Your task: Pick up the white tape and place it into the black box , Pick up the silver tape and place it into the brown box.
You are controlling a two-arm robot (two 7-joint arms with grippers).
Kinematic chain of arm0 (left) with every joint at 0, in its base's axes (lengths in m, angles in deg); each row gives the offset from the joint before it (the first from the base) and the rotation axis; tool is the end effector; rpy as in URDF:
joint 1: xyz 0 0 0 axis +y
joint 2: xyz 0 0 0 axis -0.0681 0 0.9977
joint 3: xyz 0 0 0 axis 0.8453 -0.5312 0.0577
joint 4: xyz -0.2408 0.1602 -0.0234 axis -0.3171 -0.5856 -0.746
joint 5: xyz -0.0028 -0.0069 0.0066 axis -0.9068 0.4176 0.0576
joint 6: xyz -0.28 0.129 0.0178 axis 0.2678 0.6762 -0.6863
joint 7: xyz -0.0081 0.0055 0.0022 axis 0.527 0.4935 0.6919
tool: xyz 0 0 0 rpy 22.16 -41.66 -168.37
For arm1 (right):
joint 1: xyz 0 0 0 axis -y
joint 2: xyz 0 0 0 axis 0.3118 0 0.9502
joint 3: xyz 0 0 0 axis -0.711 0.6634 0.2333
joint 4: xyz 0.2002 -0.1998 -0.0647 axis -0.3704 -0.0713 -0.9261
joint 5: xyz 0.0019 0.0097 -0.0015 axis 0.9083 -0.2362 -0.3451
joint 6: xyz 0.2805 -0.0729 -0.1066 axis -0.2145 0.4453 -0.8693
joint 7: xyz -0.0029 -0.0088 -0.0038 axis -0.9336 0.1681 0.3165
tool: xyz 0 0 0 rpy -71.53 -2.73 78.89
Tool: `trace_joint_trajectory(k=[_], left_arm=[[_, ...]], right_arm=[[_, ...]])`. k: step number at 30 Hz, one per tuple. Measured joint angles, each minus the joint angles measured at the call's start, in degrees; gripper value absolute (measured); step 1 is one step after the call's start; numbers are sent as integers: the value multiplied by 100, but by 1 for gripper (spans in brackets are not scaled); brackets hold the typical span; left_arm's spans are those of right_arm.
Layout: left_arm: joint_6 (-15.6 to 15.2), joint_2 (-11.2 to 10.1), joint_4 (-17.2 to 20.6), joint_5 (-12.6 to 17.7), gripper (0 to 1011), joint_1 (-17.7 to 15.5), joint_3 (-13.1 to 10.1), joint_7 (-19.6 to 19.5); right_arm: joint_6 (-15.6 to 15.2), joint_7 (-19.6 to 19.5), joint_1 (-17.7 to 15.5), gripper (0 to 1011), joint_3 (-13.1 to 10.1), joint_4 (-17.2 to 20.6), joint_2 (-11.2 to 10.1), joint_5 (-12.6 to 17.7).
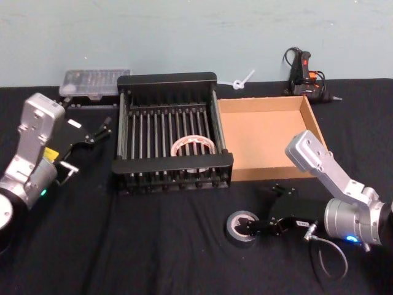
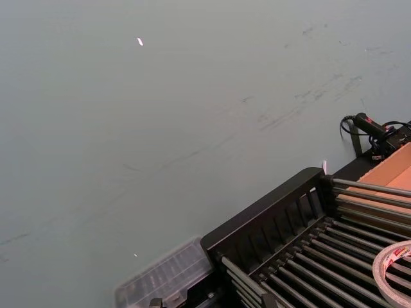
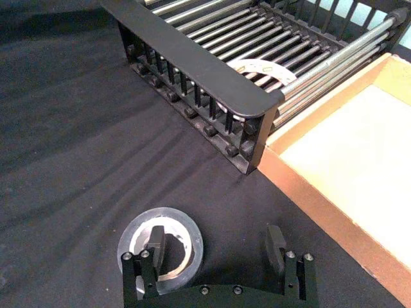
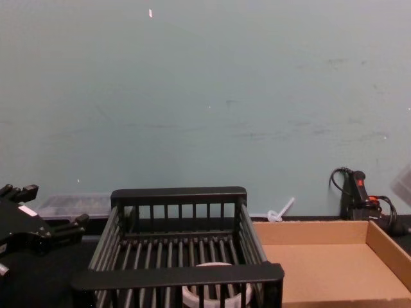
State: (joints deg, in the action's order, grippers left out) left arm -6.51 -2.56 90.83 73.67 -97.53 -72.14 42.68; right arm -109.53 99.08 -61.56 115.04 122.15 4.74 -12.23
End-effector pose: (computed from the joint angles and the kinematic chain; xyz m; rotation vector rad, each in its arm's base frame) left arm 0.3582 0.0825 -0.3023 0.3046 -0.2849 1.2480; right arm 0.3355 -0.0340 -0.2697 -0.5790 0.1557 -0.6174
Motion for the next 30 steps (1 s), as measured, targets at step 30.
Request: trace_joint_trajectory(k=[30], left_arm=[[0,0,0,0,1001,0,0,0]], right_arm=[[-82,20,63,1002,71,-112,86,-83]])
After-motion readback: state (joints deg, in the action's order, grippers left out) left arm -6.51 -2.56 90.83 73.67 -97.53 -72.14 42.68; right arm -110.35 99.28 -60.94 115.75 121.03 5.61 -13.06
